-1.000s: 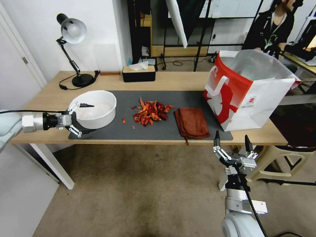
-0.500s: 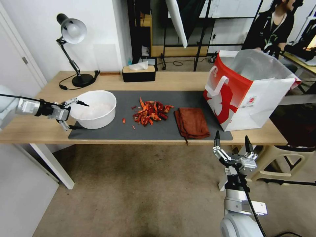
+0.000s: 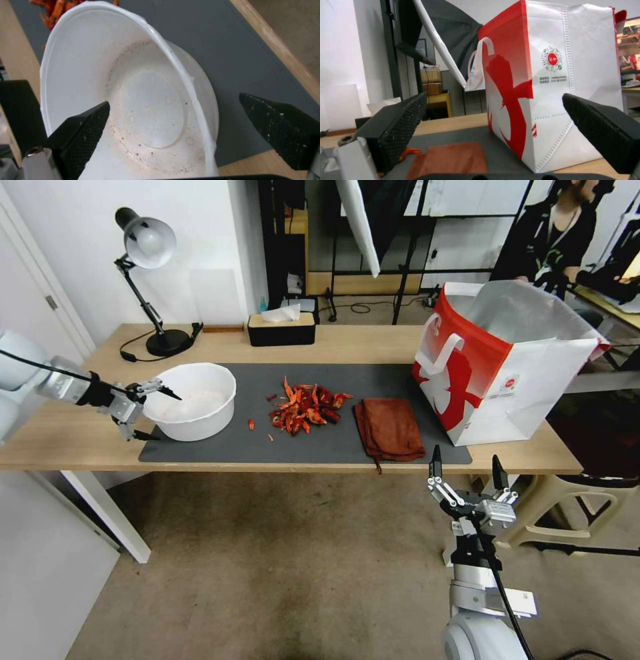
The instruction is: Sweep shrimp from table into container with towel, then put container into takeout bag.
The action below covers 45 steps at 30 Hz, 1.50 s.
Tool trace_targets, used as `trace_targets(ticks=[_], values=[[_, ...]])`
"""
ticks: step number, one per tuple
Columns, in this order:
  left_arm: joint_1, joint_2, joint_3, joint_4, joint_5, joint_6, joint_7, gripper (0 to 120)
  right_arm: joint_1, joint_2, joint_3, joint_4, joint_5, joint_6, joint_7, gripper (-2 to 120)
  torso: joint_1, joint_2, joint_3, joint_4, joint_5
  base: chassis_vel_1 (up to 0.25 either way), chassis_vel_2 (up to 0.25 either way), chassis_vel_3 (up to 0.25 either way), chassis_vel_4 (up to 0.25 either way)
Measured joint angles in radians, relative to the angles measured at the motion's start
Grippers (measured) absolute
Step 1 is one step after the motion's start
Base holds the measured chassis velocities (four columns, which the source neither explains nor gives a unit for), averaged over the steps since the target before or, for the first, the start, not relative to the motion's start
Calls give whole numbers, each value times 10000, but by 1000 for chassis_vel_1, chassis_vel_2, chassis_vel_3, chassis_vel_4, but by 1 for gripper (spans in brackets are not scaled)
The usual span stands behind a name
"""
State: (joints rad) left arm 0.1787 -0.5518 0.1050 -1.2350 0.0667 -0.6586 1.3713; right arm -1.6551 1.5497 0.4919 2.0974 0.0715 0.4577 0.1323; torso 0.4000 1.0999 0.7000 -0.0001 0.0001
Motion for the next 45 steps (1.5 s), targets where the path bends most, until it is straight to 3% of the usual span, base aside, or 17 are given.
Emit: trace_targets(ticks=[9, 16, 26, 30, 39, 41, 45], values=[[-247, -458, 289, -23, 577, -222, 141, 96, 44, 18, 24, 5, 0, -18, -2, 100, 0, 0, 0, 1, 0, 0, 0, 0, 0], [-586, -838, 363, 318, 1136, -453, 681, 94, 60, 45, 36, 6, 4, -26, -5, 100, 0, 0, 0, 0, 0, 0, 0, 0, 0], [-604, -716, 387, 519, 1169, -653, 1042, 87, 118, 87, 8, -36, 27, -2, -5, 100, 0, 2, 1, 3, 0, 0, 0, 0, 0], [-532, -689, 387, 563, 1212, -731, 1100, 69, 147, 102, -28, -61, 27, 11, -4, 100, 0, 2, 0, 2, 0, 0, 0, 0, 0], [-547, -751, 388, 611, 1248, -772, 1179, 43, 157, 119, -28, -67, 34, 40, 8, 100, 1, 1, 0, 0, -1, 0, 0, 0, 0], [-558, -753, 391, 650, 1275, -826, 1207, 30, 157, 119, -16, -72, 41, 65, 17, 100, 0, 2, 0, 1, 0, 0, 0, 0, 0], [-549, -745, 401, 656, 1291, -862, 1240, 16, 159, 118, -11, -104, 45, 96, 22, 100, 0, 1, 0, 1, -1, 0, 0, 0, 0]])
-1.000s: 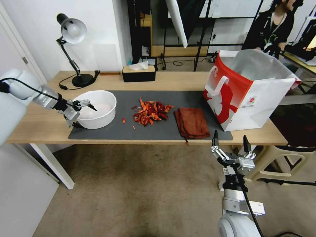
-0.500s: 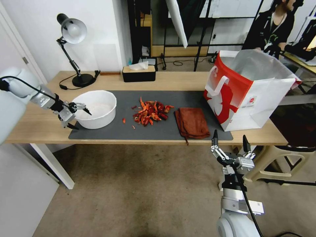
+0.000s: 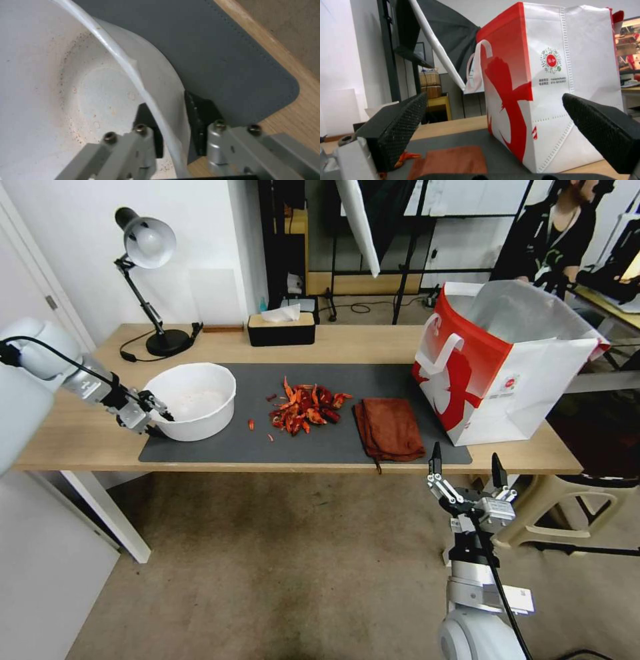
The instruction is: Sweep shrimp from table into container with towel, then put container into takeout bag.
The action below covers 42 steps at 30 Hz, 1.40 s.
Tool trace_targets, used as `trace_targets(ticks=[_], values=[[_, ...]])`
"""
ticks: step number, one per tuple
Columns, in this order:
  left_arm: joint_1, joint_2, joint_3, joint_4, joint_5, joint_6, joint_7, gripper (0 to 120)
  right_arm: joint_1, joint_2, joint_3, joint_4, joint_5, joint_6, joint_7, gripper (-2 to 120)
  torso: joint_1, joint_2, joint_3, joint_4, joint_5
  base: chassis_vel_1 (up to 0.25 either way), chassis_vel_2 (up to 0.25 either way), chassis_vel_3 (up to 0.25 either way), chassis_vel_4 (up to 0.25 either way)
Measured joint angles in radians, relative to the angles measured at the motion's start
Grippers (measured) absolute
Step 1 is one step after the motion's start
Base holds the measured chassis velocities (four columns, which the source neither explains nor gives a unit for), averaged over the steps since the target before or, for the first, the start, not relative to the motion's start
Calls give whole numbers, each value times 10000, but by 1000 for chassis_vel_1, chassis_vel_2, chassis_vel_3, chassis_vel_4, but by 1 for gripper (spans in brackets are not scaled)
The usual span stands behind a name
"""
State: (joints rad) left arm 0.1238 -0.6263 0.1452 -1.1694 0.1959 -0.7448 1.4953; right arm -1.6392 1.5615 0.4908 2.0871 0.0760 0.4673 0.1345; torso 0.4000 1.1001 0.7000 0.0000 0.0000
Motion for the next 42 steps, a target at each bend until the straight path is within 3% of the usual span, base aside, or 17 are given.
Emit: trace_targets(ticks=[6, 20, 24, 26, 37, 39, 40, 42], values=[[0, 11, 4, 2, 5, -25, 18, 0, 1, 3, -11, -3, 2, 8, 12, 100, 0, 0, 0, 0, 0, 0, 0, 0, 0], [-169, 176, 73, -360, -266, -7, 264, 0, 35, -22, -20, 68, 43, -10, 24, 100, 0, 0, 0, 0, -1, 0, 0, 0, 0], [-511, 319, 366, -953, -813, 30, 335, 0, 51, -32, -3, 75, 58, -11, 26, 100, 0, 0, 0, 0, -2, 0, 0, 0, 0], [-844, 418, 694, -1737, -1399, 130, 346, 0, 54, -61, 48, 82, 90, -30, 26, 100, -1, -1, 0, 0, 0, 0, 0, 0, 0], [-1803, 520, 1806, -3520, -2249, 547, 347, 0, 57, -128, 73, 42, 113, -66, 21, 100, 0, -2, 0, 0, 1, 0, 0, 0, 0], [-2203, 569, 2303, -4192, -2451, 774, 347, 0, 74, -142, 109, 36, 138, -103, 20, 100, 0, -2, 0, 0, 4, 0, 0, 0, 0], [-2203, 569, 2303, -4192, -2451, 774, 347, 0, 74, -142, 109, 36, 138, -103, 20, 100, 0, -2, 0, 0, 4, 0, 0, 0, 0], [-2387, 588, 2536, -4823, -2534, 965, 346, 0, 90, -151, 129, 35, 163, -140, 19, 100, 0, -2, 0, -1, 2, 0, 0, 0, 0]])
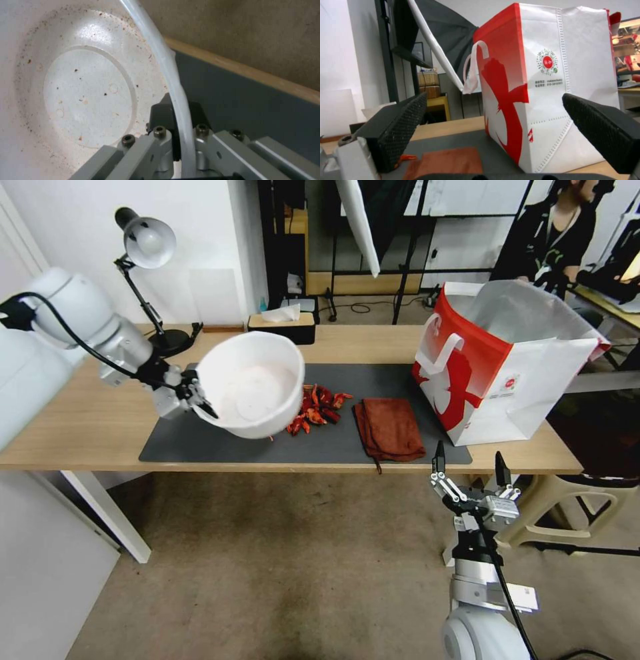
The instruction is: Sweep shrimp from table into container with towel, then put container into takeout bag.
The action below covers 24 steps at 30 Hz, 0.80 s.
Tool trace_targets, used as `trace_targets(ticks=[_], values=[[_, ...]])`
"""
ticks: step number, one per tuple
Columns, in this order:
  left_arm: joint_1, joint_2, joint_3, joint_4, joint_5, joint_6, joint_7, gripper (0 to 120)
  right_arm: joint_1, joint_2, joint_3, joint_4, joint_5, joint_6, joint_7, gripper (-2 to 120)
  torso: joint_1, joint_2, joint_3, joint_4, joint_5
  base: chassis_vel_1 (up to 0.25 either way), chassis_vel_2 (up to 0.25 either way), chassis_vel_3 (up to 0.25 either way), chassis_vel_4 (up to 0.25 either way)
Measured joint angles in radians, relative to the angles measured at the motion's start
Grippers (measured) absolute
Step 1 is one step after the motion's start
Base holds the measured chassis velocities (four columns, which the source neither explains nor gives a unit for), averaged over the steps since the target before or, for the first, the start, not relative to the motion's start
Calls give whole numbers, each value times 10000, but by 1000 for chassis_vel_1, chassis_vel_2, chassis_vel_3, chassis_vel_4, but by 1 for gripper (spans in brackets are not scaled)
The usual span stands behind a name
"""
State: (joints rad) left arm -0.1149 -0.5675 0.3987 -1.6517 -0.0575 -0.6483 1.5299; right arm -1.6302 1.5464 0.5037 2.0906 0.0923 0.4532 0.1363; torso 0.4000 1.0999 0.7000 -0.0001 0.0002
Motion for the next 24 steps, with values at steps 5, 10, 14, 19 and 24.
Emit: trace_targets(ticks=[5, 10, 14, 19, 24], values=[[-207, 49, 297, -1508, -330, 419, -4, 0, 26, 9, 31, -40, 11, -39, -10, 100, 0, 0, 0, 1, 1, 0, 0, 0, 0], [-137, 27, 295, -2313, -316, 550, -6, 0, 32, 55, 64, -60, 1, -60, -19, 100, -1, 1, 0, 2, 1, 0, 0, 0, 0], [105, -86, 97, -2968, -23, 525, -32, 0, 39, 107, 135, -59, -22, -98, -26, 100, 0, 0, 0, -1, 2, 0, 0, 0, 0], [576, -66, -120, -3510, 144, 445, -27, 0, 96, 138, 171, -97, -44, -106, -50, 100, -1, 1, -1, 2, 0, 0, 0, 0, 0], [1206, 15, -324, -3731, 429, 417, -16, 0, 201, 180, 188, -205, -91, -107, -69, 100, 0, 1, 0, 1, -1, 0, 0, 0, 0]])
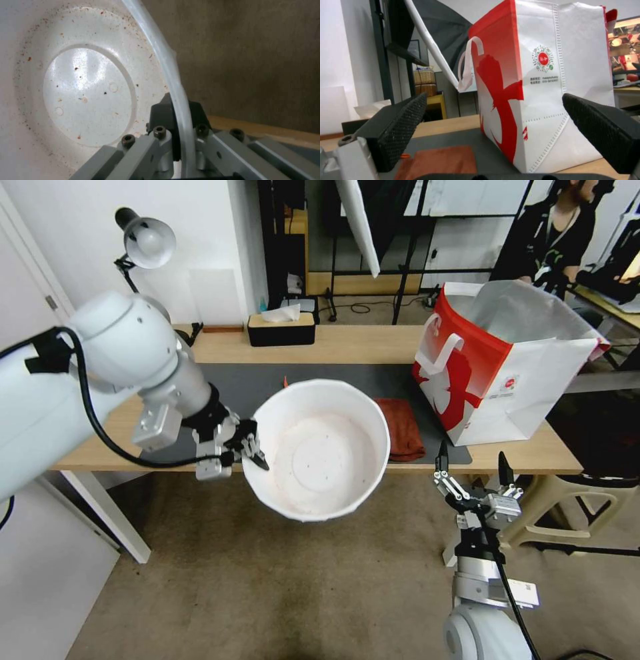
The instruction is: Sweep shrimp from table into container with towel, then put container into takeout bag.
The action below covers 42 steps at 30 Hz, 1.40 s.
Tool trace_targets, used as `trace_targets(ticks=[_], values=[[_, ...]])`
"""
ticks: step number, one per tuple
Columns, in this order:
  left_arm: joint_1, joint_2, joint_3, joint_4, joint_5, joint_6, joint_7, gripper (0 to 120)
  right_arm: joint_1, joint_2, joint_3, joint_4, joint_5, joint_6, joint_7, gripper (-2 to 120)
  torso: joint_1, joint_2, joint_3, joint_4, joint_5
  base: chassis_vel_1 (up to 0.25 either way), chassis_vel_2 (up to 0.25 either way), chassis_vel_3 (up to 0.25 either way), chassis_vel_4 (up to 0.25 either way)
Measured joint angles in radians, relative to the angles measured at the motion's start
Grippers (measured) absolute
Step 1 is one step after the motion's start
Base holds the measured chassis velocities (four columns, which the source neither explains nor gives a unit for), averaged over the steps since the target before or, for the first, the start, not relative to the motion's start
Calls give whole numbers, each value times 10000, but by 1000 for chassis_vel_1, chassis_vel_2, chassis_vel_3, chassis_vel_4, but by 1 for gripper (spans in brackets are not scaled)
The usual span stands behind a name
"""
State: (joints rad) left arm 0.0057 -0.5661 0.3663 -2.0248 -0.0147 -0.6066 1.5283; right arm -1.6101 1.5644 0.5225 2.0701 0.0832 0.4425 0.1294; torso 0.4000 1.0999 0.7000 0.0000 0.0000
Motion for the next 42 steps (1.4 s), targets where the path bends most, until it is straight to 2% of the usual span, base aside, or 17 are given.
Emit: trace_targets(ticks=[5, 6, 7, 9, 11, 12, 15, 16, 17, 20, 21, 24, 26, 32, 33, 37, 42], values=[[992, -3, -499, -23, 673, -290, 5, 0, 86, 52, 7, -43, -58, -32, -18, 100, 0, 0, 0, 1, -1, 0, 0, 0, 0], [992, -3, -499, -23, 673, -290, 5, 0, 86, 52, 7, -43, -58, -32, -18, 100, 0, 0, 0, 1, -1, 0, 0, 0, 0], [1420, -41, -790, -22, 936, -408, 5, 0, 94, 72, 5, -43, -77, -49, -26, 100, 0, 0, 0, 0, -1, 0, 0, 0, 0], [1654, -46, -955, -23, 1049, -459, 5, 0, 96, 75, 4, -43, -83, -59, -26, 100, 0, 0, 0, -3, 1, 0, 0, 0, 0], [2903, -46, -1652, -112, 1641, -683, 8, 0, 107, 74, 6, -37, -93, -107, -30, 100, -1, 0, 0, -1, 0, 0, 0, 0, 0], [2903, -46, -1652, -112, 1641, -683, 8, 0, 107, 74, 6, -37, -93, -107, -30, 100, -1, 0, 0, -1, 0, 0, 0, 0, 0], [4059, -50, -2151, -180, 2087, -882, 11, 0, 121, 56, 23, -36, -93, -125, -33, 100, 0, 0, 0, 3, -6, 0, 0, 0, 0], [4667, -59, -2455, -186, 2307, -1026, 12, 0, 139, 40, 31, -49, -93, -139, -32, 100, 0, 1, 0, 0, -3, 0, 0, 0, 0], [4667, -59, -2455, -186, 2307, -1026, 12, 0, 139, 40, 31, -49, -93, -139, -32, 100, 0, 1, 0, 0, -3, 0, 0, 0, 0], [6285, -134, -3373, -161, 2828, -1372, 15, 0, 211, 7, -24, -111, -93, -172, -32, 100, -1, 2, -1, 4, 1, 0, 0, 0, 0], [6285, -134, -3373, -161, 2828, -1372, 15, 0, 211, 7, -24, -111, -93, -172, -32, 100, -1, 2, -1, 4, 1, 0, 0, 0, 0], [6912, -437, -3678, 20, 3138, -1587, 16, 0, 198, 15, -36, -122, -111, -172, -32, 100, -1, 2, 0, -1, 0, 0, 0, 0, 0], [6988, -500, -3697, 67, 3185, -1611, 16, 0, 190, 15, -37, -122, -116, -172, -32, 100, 0, 2, 0, -1, 1, 0, 0, 0, 0], [7593, -1162, -3950, 544, 3781, -1917, 17, 0, 193, -22, -10, -122, -120, -167, -30, 100, 0, 2, 0, 0, 1, 0, 0, 0, 0], [7593, -1162, -3950, 544, 3781, -1917, 17, 0, 193, -22, -10, -122, -120, -167, -30, 100, 0, 2, 0, 0, 1, 0, 0, 0, 0], [7789, -1640, -3981, 1031, 4081, -2153, 16, 0, 233, -103, 12, -110, -77, -166, -16, 100, 0, 2, 0, -1, 0, 0, 0, 0, 0], [7849, -1926, -3926, 1308, 4360, -2161, 16, 0, 286, -180, 12, -106, -42, -182, 0, 100, 0, 1, 0, 2, 0, 0, 0, 0, 0]])
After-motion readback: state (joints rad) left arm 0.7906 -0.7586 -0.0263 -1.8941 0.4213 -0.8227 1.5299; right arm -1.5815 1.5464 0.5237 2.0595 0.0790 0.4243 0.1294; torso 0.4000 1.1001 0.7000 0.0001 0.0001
